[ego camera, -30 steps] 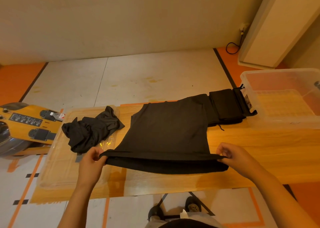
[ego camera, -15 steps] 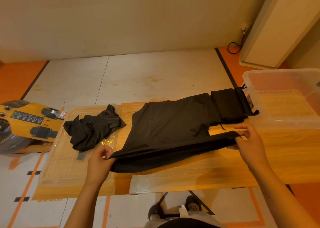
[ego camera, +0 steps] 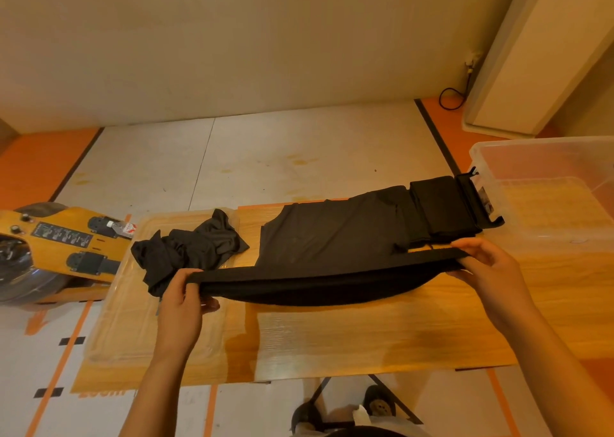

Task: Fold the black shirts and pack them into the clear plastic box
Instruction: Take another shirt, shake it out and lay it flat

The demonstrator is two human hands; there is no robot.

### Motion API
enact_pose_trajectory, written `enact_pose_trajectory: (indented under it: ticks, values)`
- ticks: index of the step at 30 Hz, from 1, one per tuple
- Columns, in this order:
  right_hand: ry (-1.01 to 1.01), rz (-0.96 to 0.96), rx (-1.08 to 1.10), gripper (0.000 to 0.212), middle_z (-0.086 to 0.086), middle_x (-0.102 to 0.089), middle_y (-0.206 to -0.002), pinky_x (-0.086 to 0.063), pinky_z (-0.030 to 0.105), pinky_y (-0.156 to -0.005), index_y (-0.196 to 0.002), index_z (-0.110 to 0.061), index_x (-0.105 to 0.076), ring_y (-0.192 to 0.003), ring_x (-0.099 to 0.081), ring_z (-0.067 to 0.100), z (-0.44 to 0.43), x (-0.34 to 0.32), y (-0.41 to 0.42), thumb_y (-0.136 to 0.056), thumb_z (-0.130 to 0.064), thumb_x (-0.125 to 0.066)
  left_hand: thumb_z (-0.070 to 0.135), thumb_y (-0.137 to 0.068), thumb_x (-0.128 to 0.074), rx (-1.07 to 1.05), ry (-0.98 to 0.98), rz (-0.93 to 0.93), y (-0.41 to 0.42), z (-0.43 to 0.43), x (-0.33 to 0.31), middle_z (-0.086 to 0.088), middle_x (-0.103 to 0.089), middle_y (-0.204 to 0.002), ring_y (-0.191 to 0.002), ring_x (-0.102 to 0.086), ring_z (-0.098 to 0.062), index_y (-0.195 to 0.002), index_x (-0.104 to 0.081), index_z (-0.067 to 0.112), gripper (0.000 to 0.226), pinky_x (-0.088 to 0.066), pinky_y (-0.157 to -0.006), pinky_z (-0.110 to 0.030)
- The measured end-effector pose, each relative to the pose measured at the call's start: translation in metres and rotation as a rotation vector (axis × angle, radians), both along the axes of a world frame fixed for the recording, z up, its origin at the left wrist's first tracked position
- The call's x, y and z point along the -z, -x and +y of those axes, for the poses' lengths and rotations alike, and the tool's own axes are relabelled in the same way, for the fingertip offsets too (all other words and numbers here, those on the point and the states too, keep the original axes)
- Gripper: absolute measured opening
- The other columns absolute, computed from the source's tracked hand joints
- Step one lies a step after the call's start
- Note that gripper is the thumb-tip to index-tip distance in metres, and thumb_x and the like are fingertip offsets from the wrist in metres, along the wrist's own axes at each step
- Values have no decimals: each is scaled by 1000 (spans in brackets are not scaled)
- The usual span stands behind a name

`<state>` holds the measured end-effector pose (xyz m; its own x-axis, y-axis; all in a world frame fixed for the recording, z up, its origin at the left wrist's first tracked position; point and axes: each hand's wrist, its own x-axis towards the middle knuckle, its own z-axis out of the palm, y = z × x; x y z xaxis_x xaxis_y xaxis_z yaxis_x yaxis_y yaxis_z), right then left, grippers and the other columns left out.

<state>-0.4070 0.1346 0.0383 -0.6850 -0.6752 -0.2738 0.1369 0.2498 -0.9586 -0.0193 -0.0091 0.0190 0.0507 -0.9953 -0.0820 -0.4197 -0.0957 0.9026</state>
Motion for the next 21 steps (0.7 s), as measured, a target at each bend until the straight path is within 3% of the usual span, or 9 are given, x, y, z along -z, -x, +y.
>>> enact_pose_trajectory:
  ticks: [2, 5, 8, 10, 13, 17, 21]
  values:
    - [9, -13, 1, 17, 8, -65, -101, -58, 19, -63, -97, -14, -63, -95, -65, 22, -2, -1, -1, -94, -1, -53, 8, -102, -33, -73, 19, -22, 3, 0, 0, -15, -61, -86, -67, -63, -31, -107, -54, 9, 22, -57, -72, -46]
    - [12, -68, 14, 19, 8, -64, -107, -60, 25, -67, -105, -15, -61, -95, -67, 23, -3, -1, -2, -97, -4, -48, 7, -103, -29, -73, -24, 67, 10, 1, -4, -23, -61, -83, -57, -62, -22, -104, -52, 10, 23, -60, -63, -38]
    - [21, -160, 26, 26, 7, -61, -113, -60, 28, -73, -107, -17, -61, -100, -66, 24, -3, 0, -4, -100, -3, -41, 3, -103, -31, -77, -120, 261, 18, 4, -7, -16, -60, -95, -78, -65, -23, -107, -54, 6, 23, -59, -58, -24]
    - [26, -208, 42, 27, 9, -61, -115, -59, 25, -73, -104, -16, -63, -103, -64, 23, -3, 2, -5, -100, -1, -41, 4, -102, -39, -106, -171, 353, 20, 5, -7, -13, -62, -101, -89, -65, -25, -109, -58, 5, 21, -59, -62, -23]
    - [29, -262, 55, 24, 12, -62, -112, -57, 18, -70, -105, -9, -64, -105, -62, 21, -1, 3, -7, -96, 3, -45, 8, -100, -45, -129, -230, 465, 20, 8, -9, -12, -66, -98, -91, -66, -23, -102, -62, 8, 17, -59, -68, -24]
    - [0, -180, 27, 13, 10, -66, -98, -56, 16, -67, -98, -7, -64, -97, -63, 20, 0, 3, -10, -91, 1, -55, 11, -99, -48, -129, -283, 541, 19, 12, -12, -10, -66, -93, -89, -65, -20, -98, -61, 6, 13, -59, -67, -22]
    - [-107, -2, 17, 3, 13, -67, -92, -53, 32, -78, -86, -9, -64, -90, -64, 22, -1, 8, -14, -87, -10, -66, 8, -96, -52, -101, -276, 481, 16, 13, -11, -11, -65, -96, -90, -65, -21, -98, -60, 7, 8, -56, -72, -29]
